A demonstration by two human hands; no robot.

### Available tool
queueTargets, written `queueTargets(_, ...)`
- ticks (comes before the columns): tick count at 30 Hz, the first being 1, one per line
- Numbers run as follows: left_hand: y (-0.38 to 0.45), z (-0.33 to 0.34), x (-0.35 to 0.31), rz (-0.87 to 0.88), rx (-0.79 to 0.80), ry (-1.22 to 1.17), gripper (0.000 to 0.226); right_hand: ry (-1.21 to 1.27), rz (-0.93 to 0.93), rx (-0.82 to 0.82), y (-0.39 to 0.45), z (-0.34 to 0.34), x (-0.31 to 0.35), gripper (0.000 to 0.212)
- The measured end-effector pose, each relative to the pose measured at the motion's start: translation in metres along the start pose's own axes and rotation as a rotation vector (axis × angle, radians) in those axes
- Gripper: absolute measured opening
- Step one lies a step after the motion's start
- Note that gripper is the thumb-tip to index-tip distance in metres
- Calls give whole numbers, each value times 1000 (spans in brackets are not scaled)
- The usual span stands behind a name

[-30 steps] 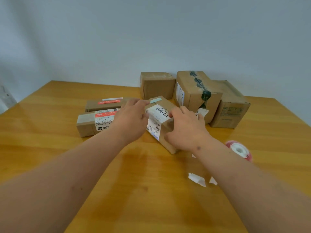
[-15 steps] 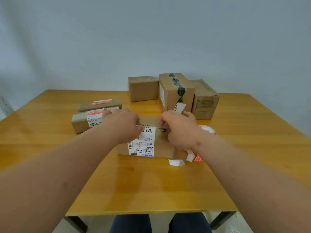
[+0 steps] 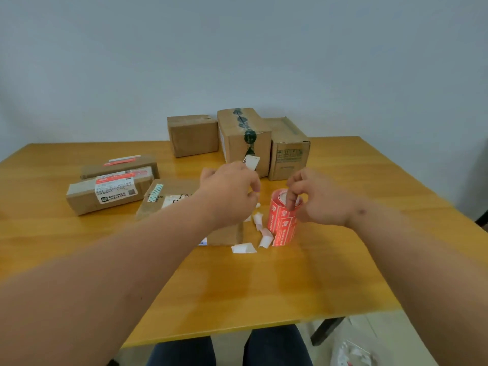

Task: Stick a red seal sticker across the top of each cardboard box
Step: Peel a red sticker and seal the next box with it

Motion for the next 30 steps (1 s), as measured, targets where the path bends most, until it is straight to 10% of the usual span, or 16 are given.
queueTargets(11, 6, 34, -30, 14, 162, 171, 26, -30, -106, -51, -5, 8, -4, 28)
queueTargets(30, 6, 18, -18, -152, 142, -454, 18, -125, -152, -277, 3, 2, 4, 6)
Point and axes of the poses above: each hand's wrist, its own y-axis towards the middle knuckle, its own z-axis out of the palm, x = y × z, the point moved 2 cm from there along y, towards the middle knuckle, and after that the axes turned 7 degrees about -y, right-handed, at the moved point
